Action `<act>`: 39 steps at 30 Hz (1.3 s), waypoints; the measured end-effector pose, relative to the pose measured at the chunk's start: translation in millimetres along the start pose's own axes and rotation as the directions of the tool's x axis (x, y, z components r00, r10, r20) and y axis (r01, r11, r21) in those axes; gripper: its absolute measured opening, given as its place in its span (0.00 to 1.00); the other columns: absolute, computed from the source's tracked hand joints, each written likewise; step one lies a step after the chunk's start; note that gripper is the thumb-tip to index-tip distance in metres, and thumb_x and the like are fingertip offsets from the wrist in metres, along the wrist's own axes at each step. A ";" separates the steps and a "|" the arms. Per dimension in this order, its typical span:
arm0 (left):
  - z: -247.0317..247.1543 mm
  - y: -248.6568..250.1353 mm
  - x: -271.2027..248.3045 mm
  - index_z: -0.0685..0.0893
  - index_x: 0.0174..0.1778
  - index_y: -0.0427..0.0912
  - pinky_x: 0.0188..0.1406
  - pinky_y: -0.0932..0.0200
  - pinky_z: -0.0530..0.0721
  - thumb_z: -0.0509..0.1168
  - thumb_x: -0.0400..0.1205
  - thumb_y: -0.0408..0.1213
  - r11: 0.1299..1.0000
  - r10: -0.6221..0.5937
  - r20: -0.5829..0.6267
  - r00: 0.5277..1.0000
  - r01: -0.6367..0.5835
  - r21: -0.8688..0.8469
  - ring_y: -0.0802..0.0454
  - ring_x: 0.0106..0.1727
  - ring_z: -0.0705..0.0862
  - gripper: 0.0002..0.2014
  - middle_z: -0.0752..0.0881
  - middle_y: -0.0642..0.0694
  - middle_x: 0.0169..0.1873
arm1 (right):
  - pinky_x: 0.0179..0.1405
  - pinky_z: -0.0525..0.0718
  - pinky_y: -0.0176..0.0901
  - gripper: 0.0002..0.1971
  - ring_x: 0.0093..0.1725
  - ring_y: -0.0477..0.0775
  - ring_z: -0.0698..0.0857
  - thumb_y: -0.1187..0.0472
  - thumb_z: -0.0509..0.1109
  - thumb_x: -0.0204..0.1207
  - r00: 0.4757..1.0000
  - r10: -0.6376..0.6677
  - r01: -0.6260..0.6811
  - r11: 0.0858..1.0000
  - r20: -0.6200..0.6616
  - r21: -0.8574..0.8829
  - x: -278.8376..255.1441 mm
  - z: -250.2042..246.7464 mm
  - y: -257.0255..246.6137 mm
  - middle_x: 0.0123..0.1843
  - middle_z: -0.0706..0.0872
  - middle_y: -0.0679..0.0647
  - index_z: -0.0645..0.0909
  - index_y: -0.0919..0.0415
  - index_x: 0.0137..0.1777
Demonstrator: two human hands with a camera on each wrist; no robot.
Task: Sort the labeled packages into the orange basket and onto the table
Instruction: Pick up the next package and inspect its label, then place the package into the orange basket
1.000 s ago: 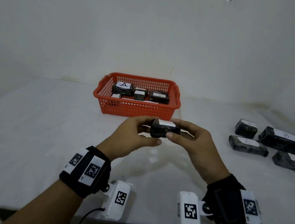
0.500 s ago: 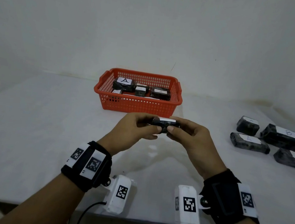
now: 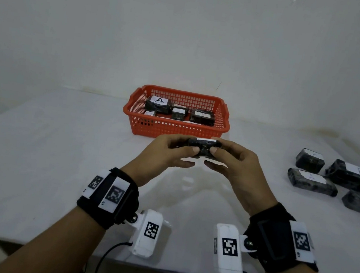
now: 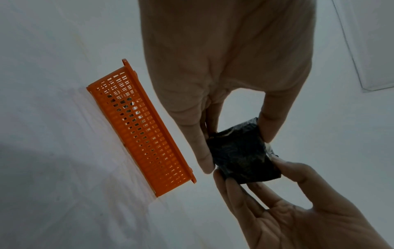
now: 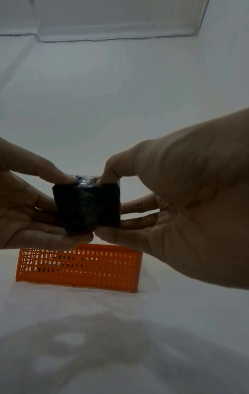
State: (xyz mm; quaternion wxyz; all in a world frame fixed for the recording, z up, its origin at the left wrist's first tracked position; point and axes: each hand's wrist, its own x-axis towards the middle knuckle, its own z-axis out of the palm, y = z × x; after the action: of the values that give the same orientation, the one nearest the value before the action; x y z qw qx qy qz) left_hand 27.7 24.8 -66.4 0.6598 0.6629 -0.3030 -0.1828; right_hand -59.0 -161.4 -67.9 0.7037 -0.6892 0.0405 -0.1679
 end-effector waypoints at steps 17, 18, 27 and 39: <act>-6.3 3.4 9.8 0.89 0.61 0.47 0.62 0.49 0.92 0.82 0.75 0.45 0.990 0.012 -0.189 0.982 0.014 0.139 0.53 0.57 0.93 0.20 0.93 0.51 0.56 | 0.53 0.95 0.52 0.15 0.52 0.66 0.96 0.56 0.73 0.86 0.987 0.159 -0.161 0.982 0.029 0.097 22.1 11.4 -18.6 0.56 0.95 0.65 0.90 0.67 0.63; -5.6 1.7 12.7 0.88 0.62 0.48 0.62 0.51 0.91 0.84 0.72 0.47 0.985 0.019 -0.206 0.978 0.016 0.169 0.54 0.58 0.93 0.24 0.93 0.52 0.57 | 0.53 0.94 0.51 0.14 0.53 0.63 0.96 0.58 0.73 0.86 0.987 0.160 -0.163 0.982 0.031 0.098 25.9 11.4 -17.9 0.56 0.95 0.65 0.90 0.68 0.63; -16.6 11.6 52.8 0.87 0.70 0.34 0.57 0.54 0.93 0.69 0.88 0.41 0.998 -0.059 -0.211 0.976 0.066 0.025 0.47 0.59 0.93 0.18 0.93 0.41 0.59 | 0.47 0.94 0.46 0.12 0.50 0.59 0.94 0.63 0.71 0.85 0.966 0.251 -0.254 0.965 0.054 0.058 76.6 11.0 -30.6 0.58 0.93 0.63 0.86 0.67 0.65; -70.7 28.7 144.4 0.85 0.60 0.24 0.45 0.54 0.95 0.73 0.85 0.34 0.951 -0.308 -0.269 0.912 0.303 -0.061 0.41 0.49 0.93 0.15 0.91 0.30 0.54 | 0.43 0.92 0.44 0.07 0.51 0.57 0.89 0.63 0.73 0.86 0.927 0.374 -0.372 0.926 0.027 -0.064 183.1 46.4 -24.8 0.53 0.90 0.64 0.86 0.67 0.57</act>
State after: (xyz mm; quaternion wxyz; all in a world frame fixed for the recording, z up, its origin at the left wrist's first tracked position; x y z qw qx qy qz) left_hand 176.7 -12.5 -11.0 0.6647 0.7151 -0.0991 -0.1923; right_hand 122.1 -170.3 -9.3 0.7033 -0.6921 0.1617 -0.0164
